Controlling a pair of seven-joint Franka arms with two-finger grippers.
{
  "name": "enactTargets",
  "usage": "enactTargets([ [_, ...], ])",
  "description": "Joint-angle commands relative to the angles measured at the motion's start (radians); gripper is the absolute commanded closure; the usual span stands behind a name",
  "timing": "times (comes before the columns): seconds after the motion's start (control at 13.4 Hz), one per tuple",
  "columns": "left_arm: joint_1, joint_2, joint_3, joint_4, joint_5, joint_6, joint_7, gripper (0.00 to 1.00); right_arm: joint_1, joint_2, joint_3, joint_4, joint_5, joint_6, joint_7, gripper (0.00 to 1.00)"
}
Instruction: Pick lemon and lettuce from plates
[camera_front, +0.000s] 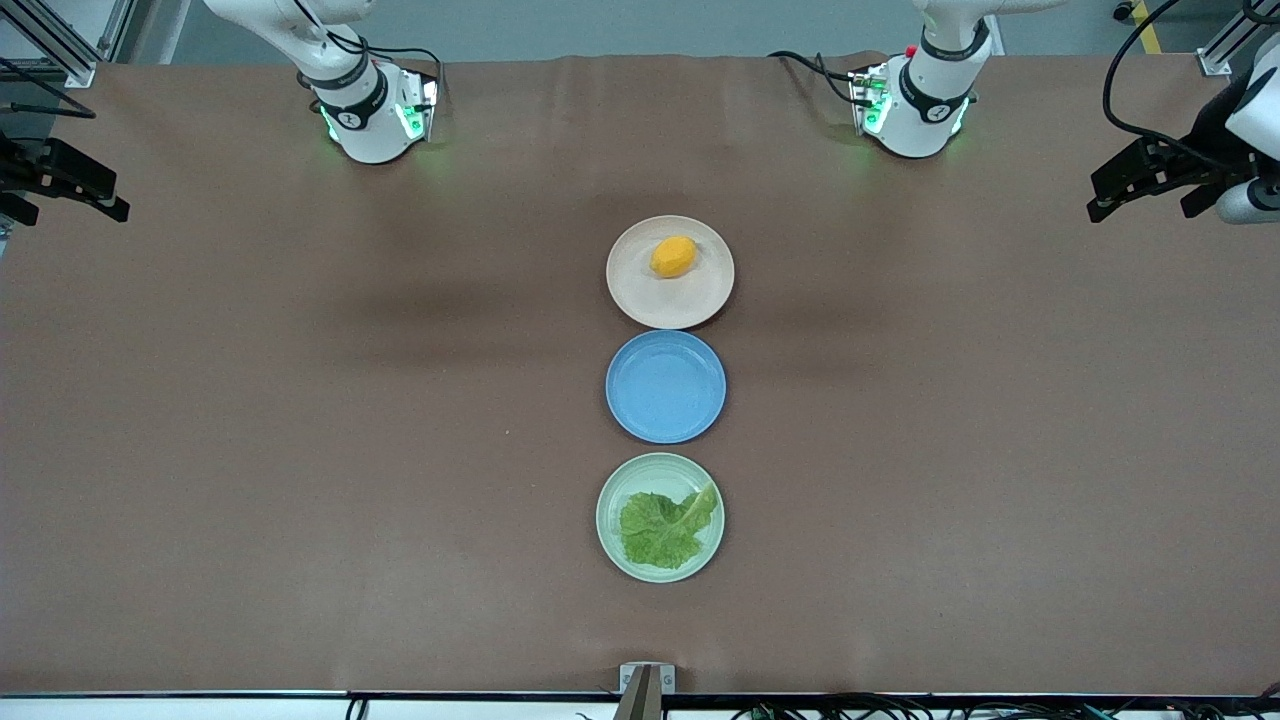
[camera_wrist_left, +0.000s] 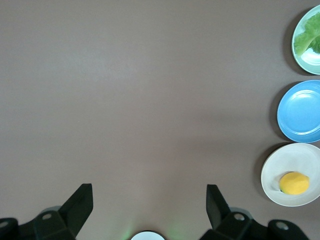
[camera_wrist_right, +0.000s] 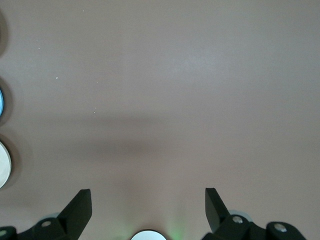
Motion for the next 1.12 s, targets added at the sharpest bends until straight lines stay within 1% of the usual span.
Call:
enactTargets([
  [0.0,0.0,-0.004,0.002,0.006,-0.021,-0.005,0.006,0.0,-0.004,-0.017,0.005,-0.015,0.002,0.007,-0.01,0.0],
  [0.3,0.0,0.019,0.002,0.034,-0.013,-0.005,0.005,0.0,-0.002,-0.019,0.007,-0.014,0.001,0.006,-0.01,0.0],
  [0.52,0.0,0.073,0.005,0.054,-0.014,-0.002,0.003,0.0,-0.005,-0.009,0.005,0.014,0.001,-0.003,-0.009,0.0],
  [0.6,-0.012,0.117,0.0,0.076,-0.016,0.004,0.003,0.0,-0.002,-0.008,0.005,0.025,0.001,-0.003,-0.007,0.0],
  [0.75,-0.043,0.239,-0.015,0.18,-0.019,0.026,0.001,0.0,0.001,-0.006,0.007,0.032,-0.005,-0.003,-0.006,0.0],
  [0.82,-0.058,0.28,-0.018,0.207,-0.019,0.064,0.001,0.0,0.001,-0.005,0.007,0.034,-0.002,-0.003,-0.005,0.0],
  [1.05,-0.116,0.358,-0.018,0.207,-0.014,0.21,0.003,0.0,-0.007,0.0,0.002,0.035,0.007,-0.005,-0.005,0.0],
])
